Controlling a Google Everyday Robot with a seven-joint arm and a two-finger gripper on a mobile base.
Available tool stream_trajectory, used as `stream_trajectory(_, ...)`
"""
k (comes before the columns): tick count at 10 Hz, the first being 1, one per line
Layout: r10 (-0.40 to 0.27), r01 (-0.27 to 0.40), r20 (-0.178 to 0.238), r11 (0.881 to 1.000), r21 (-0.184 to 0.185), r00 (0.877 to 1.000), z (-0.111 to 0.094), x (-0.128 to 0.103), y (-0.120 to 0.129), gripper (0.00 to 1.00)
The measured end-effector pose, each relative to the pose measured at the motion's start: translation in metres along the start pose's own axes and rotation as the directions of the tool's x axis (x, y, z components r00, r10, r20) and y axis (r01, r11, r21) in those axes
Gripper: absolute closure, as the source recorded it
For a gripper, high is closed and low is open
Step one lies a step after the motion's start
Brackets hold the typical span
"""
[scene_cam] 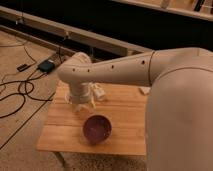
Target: Push the eraser across the table
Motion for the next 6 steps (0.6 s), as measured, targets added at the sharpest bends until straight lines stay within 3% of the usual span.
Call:
stream_trajectory(4, 0.004, -0.004, -0.013, 1.000, -0.004, 1.000, 0.001, 0.001, 0.000, 0.35)
stream_trajectory(6, 0.053, -0.053, -0.048, 0.999, -0.003, 0.997, 0.010, -0.004, -0.024, 0.35)
